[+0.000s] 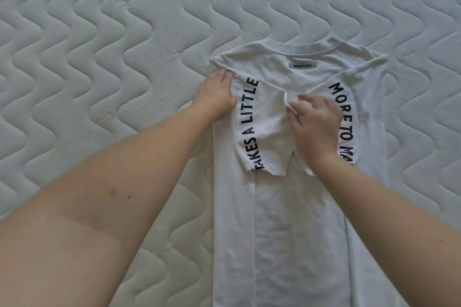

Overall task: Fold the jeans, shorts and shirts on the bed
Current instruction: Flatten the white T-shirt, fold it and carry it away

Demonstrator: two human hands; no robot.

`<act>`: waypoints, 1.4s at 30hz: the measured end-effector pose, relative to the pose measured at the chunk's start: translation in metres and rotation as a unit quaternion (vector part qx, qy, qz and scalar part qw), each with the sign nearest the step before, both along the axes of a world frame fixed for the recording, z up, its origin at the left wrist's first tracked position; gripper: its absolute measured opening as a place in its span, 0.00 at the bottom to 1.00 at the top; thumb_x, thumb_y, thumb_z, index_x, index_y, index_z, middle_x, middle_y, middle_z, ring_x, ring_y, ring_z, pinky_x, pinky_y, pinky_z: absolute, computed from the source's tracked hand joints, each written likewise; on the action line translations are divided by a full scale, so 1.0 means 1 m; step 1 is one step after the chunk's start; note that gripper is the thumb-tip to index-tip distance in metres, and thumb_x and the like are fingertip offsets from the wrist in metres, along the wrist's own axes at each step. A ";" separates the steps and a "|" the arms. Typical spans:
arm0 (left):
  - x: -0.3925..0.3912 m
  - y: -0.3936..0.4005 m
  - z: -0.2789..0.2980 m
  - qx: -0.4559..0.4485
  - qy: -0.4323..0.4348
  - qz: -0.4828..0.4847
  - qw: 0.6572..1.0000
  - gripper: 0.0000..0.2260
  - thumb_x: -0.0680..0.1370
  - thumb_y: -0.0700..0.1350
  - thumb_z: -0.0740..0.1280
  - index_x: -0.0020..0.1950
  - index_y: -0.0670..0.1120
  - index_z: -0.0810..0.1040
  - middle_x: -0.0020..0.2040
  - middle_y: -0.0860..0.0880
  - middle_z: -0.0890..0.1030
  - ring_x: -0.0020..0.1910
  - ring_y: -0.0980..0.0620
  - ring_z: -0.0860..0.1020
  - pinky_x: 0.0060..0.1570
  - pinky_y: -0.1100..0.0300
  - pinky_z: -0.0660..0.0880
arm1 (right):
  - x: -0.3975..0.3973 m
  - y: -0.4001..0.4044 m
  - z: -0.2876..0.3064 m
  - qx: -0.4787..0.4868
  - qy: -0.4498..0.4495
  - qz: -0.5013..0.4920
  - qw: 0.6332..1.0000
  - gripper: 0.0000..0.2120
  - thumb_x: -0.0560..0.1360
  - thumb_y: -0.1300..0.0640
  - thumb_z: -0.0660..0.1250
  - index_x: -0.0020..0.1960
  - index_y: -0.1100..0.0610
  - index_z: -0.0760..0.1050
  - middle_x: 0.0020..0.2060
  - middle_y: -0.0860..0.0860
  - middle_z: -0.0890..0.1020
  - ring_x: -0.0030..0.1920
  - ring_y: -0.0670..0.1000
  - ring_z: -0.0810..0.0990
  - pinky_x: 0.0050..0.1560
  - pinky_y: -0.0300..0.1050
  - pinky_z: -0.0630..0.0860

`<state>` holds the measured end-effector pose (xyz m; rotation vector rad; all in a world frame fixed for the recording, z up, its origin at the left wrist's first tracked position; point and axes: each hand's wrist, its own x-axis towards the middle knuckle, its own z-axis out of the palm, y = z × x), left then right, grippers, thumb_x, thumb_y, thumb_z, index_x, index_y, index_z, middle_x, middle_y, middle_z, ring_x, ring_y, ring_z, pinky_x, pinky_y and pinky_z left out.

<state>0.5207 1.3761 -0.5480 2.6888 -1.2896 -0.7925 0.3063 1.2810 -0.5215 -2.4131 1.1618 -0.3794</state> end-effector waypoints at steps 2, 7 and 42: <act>0.005 -0.002 -0.001 0.001 0.007 -0.007 1.000 0.29 0.81 0.49 0.58 0.79 0.42 0.54 0.79 0.42 0.53 0.78 0.45 0.52 0.76 0.54 0.48 | -0.002 0.021 0.006 0.007 -0.038 0.060 0.997 0.09 0.76 0.56 0.70 0.53 0.56 0.84 0.52 0.54 0.85 0.54 0.59 0.80 0.59 0.52 0.72; 0.003 -0.002 -0.004 -0.062 0.085 0.059 0.993 0.23 0.85 0.49 0.54 0.77 0.39 0.60 0.78 0.41 0.57 0.77 0.44 0.55 0.76 0.55 0.49 | 0.001 0.077 0.008 -0.018 -0.063 0.159 0.985 0.10 0.70 0.62 0.74 0.52 0.58 0.84 0.46 0.51 0.86 0.44 0.55 0.84 0.43 0.45 0.79; -0.205 -0.054 0.014 -0.159 0.144 0.237 0.948 0.31 0.73 0.50 0.72 0.70 0.44 0.61 0.64 0.43 0.74 0.60 0.42 0.74 0.55 0.49 0.72 | -0.042 -0.050 0.020 0.513 -0.137 -0.139 0.836 0.06 0.71 0.56 0.74 0.41 0.56 0.77 0.37 0.53 0.84 0.39 0.52 0.84 0.48 0.52 0.82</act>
